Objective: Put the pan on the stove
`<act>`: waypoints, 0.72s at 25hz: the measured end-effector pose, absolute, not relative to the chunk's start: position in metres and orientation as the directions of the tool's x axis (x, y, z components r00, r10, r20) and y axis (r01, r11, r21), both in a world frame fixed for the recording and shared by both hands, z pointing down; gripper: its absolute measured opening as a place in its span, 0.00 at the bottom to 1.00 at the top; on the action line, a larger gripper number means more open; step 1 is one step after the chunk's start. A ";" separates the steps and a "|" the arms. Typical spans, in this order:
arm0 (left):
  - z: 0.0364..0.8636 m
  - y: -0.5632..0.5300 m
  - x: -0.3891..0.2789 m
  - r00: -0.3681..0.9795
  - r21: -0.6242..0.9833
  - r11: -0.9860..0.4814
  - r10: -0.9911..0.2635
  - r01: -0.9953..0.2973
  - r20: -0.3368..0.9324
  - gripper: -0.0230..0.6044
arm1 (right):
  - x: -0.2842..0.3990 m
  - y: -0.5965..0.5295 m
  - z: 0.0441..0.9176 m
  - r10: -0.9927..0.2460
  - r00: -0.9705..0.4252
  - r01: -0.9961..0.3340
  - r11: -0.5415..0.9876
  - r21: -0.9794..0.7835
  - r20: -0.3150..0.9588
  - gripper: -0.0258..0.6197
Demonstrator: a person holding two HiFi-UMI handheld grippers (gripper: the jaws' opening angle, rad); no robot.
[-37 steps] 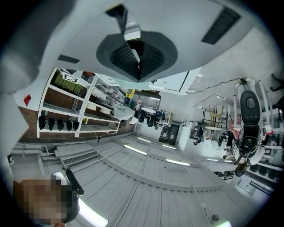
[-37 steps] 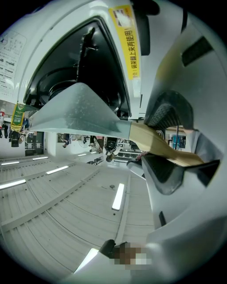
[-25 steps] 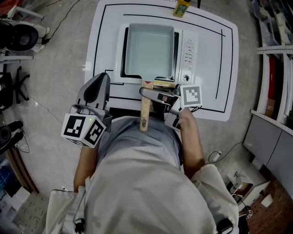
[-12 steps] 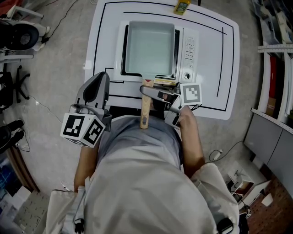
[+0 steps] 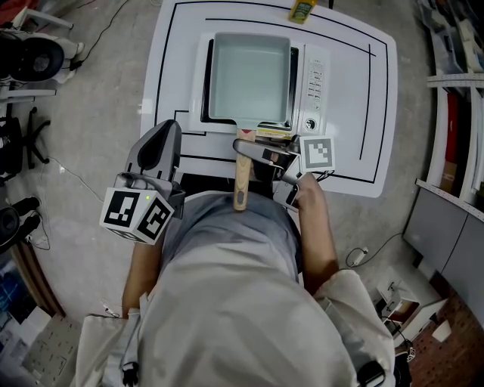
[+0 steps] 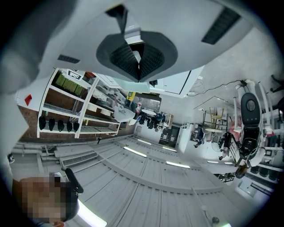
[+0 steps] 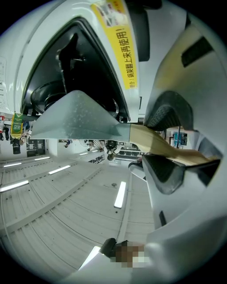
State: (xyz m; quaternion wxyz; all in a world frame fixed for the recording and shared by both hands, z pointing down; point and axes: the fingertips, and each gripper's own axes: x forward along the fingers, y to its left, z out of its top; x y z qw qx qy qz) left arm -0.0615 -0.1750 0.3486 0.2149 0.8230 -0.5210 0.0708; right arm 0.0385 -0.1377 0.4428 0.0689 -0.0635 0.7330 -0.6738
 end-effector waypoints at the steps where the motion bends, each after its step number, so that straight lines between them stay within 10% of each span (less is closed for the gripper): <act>1: 0.349 -0.174 -0.062 0.446 0.277 -0.365 -0.827 -0.889 0.343 0.05 | 0.039 -0.138 0.443 -0.189 -0.982 0.002 0.080 -0.997 -0.018 0.31; 18: 0.352 -0.165 -0.052 0.480 0.294 -0.397 -0.819 -0.869 0.313 0.05 | 0.053 -0.139 0.446 -0.306 -0.952 0.020 0.014 -1.000 -0.023 0.32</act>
